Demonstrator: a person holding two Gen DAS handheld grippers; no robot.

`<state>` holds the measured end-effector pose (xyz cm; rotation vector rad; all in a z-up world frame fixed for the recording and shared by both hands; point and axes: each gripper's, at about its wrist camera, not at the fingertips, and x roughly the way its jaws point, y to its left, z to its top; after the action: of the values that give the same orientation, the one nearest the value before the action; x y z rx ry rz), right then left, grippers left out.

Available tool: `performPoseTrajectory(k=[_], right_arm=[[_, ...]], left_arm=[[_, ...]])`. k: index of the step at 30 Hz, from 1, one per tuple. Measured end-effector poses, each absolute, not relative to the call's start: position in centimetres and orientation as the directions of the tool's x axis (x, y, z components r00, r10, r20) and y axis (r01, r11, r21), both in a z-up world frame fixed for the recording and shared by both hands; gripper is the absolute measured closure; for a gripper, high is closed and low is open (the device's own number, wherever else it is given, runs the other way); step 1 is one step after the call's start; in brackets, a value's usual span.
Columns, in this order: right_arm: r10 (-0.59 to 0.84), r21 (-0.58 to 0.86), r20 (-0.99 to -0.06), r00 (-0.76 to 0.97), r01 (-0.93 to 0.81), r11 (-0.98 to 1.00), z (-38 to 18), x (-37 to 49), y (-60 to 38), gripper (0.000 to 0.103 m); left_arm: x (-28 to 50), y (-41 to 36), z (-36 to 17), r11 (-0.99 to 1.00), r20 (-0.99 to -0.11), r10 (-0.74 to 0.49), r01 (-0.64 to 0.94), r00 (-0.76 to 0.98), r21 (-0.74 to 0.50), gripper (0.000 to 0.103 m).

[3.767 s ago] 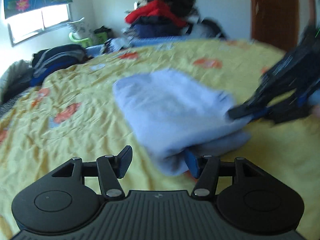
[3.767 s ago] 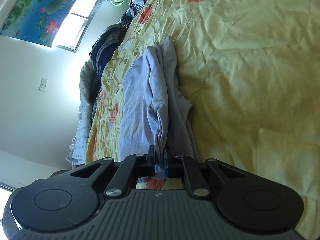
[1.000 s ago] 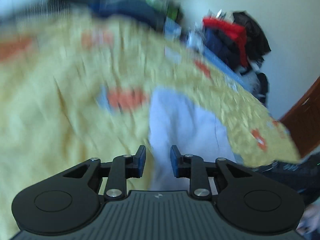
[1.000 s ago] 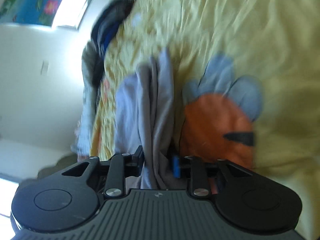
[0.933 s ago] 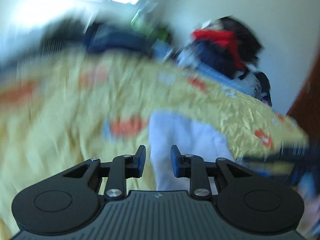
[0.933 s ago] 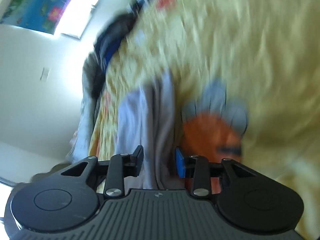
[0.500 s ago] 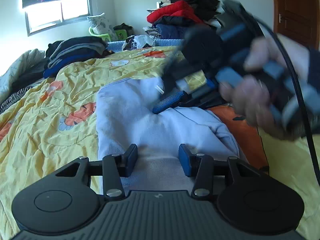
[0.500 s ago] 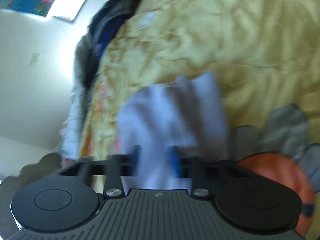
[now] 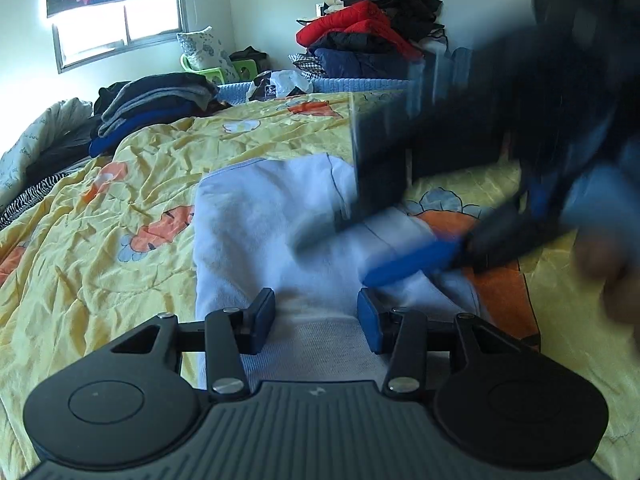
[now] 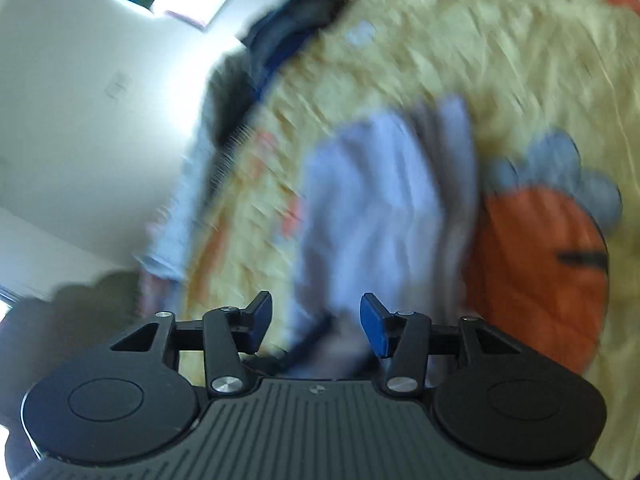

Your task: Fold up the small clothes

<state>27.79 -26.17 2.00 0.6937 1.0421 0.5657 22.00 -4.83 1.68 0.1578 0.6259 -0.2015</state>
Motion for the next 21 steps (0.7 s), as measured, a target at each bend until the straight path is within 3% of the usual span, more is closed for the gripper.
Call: performPoseTrajectory(k=[2, 3, 6, 7, 8, 9, 11, 14, 16, 18, 20, 21], right_arm=[[0.686, 0.724, -0.596, 0.419, -0.091, 0.684, 0.4, 27.8, -26.5, 0.082], [0.676, 0.721, -0.604, 0.422, -0.073, 0.689, 0.0, 27.8, -26.9, 0.091], [0.683, 0.747, -0.6, 0.416, -0.013, 0.665, -0.1, 27.5, -27.9, 0.091], [0.668, 0.736, -0.611, 0.425, -0.008, 0.677, 0.6, 27.0, -28.1, 0.089], [0.667, 0.735, -0.603, 0.438, -0.02, 0.677, 1.4, 26.1, -28.3, 0.072], [0.673, 0.74, -0.583, 0.456, -0.043, 0.671, 2.3, 25.2, -28.5, 0.066], [0.69, 0.748, -0.533, 0.489, -0.11, 0.655, 3.8, 23.1, -28.6, 0.054], [0.744, 0.782, -0.485, 0.46, -0.154, 0.605, 4.3, 21.6, -28.6, 0.045], [0.751, 0.786, -0.515, 0.414, -0.12, 0.606, 2.9, 21.8, -28.1, 0.044], [0.718, 0.755, -0.577, 0.389, -0.081, 0.651, 1.1, 22.2, -28.0, 0.059], [0.701, 0.753, -0.589, 0.402, -0.041, 0.657, 0.0, 22.1, -29.1, 0.095], [0.692, 0.754, -0.602, 0.398, 0.0, 0.656, -0.3, 22.0, -29.8, 0.097]], left_arm=[[22.0, -4.8, 1.6, 0.967, -0.59, -0.141, 0.239, 0.795, 0.092, 0.057], [21.9, -4.9, 1.5, 0.964, -0.586, -0.144, 0.247, 0.798, 0.099, 0.057], [20.6, -4.0, 2.4, 0.969, -0.562, -0.17, 0.241, 0.81, 0.054, 0.057], [19.7, -3.4, 2.9, 0.972, -0.548, -0.184, 0.234, 0.816, 0.022, 0.057], [18.6, -2.8, 3.5, 0.972, -0.528, -0.198, 0.233, 0.826, 0.0, 0.057], [17.3, -2.4, 3.8, 0.969, -0.505, -0.215, 0.248, 0.836, -0.001, 0.057], [14.5, -2.3, 4.2, 0.952, -0.457, -0.24, 0.299, 0.857, 0.06, 0.057], [12.6, -3.3, 3.1, 0.902, -0.498, -0.29, 0.408, 0.817, 0.143, 0.055], [13.0, -3.6, 1.8, 0.903, -0.524, -0.262, 0.398, 0.81, 0.164, 0.055], [13.4, -3.5, 1.3, 0.911, -0.529, -0.256, 0.385, 0.809, 0.148, 0.056], [13.4, -3.6, 1.5, 0.912, -0.537, -0.261, 0.387, 0.802, 0.134, 0.056], [13.5, -3.6, 1.7, 0.912, -0.541, -0.264, 0.389, 0.798, 0.128, 0.056]])
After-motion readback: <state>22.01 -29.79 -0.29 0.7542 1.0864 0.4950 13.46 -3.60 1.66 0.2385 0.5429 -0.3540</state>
